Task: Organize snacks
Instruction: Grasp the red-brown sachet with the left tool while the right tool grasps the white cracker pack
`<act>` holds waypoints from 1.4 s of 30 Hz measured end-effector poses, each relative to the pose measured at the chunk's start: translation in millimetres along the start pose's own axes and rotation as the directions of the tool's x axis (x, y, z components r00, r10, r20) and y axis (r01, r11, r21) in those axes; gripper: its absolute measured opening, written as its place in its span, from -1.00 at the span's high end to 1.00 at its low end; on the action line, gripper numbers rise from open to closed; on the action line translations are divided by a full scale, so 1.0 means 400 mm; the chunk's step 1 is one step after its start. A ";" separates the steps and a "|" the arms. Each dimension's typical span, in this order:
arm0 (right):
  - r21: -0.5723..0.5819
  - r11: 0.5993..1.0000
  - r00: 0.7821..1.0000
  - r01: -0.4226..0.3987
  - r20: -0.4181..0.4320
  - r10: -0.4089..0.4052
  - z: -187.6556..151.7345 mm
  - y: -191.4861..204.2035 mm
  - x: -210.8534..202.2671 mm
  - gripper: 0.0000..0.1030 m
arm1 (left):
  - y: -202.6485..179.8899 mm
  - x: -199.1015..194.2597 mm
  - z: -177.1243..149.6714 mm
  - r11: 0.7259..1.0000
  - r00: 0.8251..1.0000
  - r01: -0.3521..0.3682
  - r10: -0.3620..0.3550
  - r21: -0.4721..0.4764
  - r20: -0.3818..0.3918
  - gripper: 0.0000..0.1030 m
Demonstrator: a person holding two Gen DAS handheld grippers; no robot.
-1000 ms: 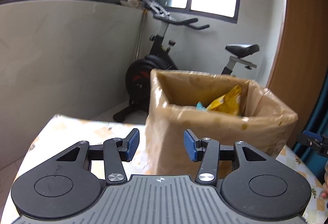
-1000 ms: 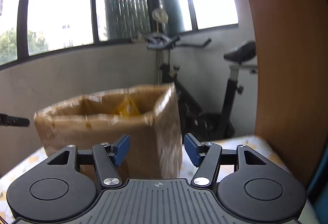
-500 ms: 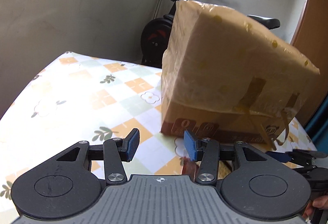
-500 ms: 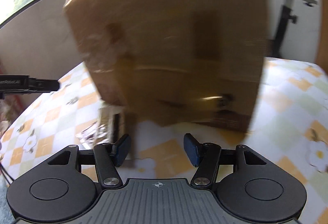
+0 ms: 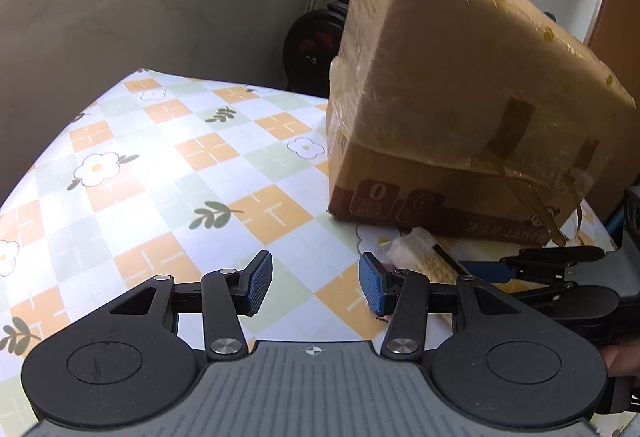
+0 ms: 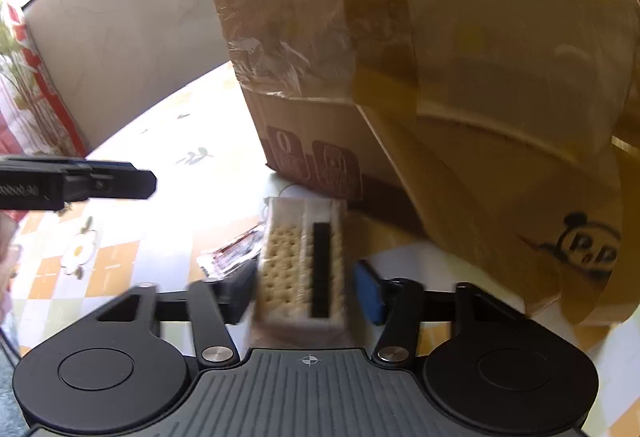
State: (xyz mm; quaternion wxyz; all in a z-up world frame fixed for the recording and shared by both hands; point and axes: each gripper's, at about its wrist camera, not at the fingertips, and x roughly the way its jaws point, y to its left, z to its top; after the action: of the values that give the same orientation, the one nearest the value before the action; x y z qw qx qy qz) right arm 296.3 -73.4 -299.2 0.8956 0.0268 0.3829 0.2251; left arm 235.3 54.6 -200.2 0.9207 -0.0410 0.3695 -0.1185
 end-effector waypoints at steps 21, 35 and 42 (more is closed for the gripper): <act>0.061 0.965 0.961 0.255 0.093 -0.260 -0.134 -0.100 -0.148 0.17 | -0.176 0.116 -0.028 0.975 0.996 0.072 -0.057 0.209 -0.076 0.01; 0.047 0.966 0.958 0.256 0.118 -0.260 -0.155 -0.104 -0.162 0.15 | -0.183 0.165 -0.056 0.974 0.997 0.001 0.018 0.226 -0.080 0.01; 0.050 0.967 0.959 0.252 0.119 -0.256 -0.154 -0.106 -0.164 0.15 | -0.180 0.154 -0.063 0.983 0.997 -0.013 0.026 0.181 -0.070 0.22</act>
State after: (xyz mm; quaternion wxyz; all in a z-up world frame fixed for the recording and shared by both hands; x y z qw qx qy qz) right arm 229.8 -146.8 -307.9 0.9385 0.0069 0.3305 0.0996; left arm 247.6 -30.1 -247.9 0.9078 0.0504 0.3907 -0.1438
